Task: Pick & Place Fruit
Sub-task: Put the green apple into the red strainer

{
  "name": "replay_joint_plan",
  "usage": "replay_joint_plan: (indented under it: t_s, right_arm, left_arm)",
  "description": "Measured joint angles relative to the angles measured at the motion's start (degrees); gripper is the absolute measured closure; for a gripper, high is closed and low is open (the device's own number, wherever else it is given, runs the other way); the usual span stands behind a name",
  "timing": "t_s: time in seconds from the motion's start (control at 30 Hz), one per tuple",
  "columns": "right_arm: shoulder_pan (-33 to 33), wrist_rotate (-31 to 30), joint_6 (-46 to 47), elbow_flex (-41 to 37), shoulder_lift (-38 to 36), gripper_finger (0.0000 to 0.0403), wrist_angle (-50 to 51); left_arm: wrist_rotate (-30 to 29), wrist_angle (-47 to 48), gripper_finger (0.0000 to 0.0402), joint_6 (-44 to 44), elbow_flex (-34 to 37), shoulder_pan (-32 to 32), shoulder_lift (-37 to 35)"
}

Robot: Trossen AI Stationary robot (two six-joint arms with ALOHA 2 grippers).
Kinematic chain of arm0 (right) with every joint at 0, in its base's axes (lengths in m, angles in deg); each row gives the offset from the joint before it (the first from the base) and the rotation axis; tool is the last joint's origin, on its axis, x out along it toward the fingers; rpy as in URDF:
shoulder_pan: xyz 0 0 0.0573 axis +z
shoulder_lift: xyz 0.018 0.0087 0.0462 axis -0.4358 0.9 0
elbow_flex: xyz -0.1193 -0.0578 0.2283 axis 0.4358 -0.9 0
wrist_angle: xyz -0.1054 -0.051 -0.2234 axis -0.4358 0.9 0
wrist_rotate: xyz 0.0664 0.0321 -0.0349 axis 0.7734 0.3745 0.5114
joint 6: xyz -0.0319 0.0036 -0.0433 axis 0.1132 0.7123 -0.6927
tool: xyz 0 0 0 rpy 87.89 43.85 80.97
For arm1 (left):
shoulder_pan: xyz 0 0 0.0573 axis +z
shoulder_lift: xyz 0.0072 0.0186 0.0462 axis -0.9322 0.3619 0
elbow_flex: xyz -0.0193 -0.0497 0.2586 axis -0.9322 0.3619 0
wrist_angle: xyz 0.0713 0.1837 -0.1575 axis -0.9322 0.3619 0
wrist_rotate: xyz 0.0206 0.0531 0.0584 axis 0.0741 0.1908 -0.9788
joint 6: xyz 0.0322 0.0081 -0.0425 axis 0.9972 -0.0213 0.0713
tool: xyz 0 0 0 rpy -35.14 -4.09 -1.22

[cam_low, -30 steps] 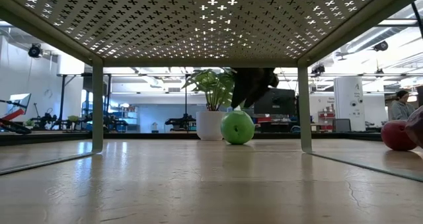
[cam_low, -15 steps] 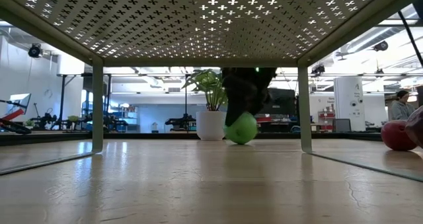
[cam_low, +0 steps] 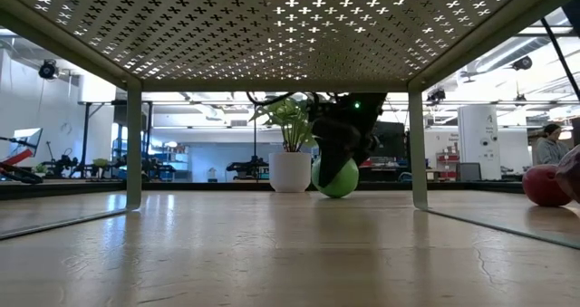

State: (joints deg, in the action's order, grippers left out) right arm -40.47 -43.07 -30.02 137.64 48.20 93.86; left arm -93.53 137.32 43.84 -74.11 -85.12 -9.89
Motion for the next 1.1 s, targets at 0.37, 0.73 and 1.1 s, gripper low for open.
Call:
replay_joint_plan:
  t_s: [0.37,0.73,1.1]
  right_arm:
    - [0.0,5.2,-0.2,0.0,-1.0,0.0097,1.5]
    - [0.6,8.6,-2.3,0.0,-9.9,0.0095,5.6]
    - [6.8,8.8,-2.3,0.0,-28.6,0.0080,4.9]
  left_arm:
    - [0.0,0.0,0.0056,-1.0,0.0,0.0,0.0]
    - [0.0,0.0,0.0056,-1.0,0.0,0.0,0.2]
    - [-4.6,-3.6,0.0056,8.1,0.0,0.0,4.2]
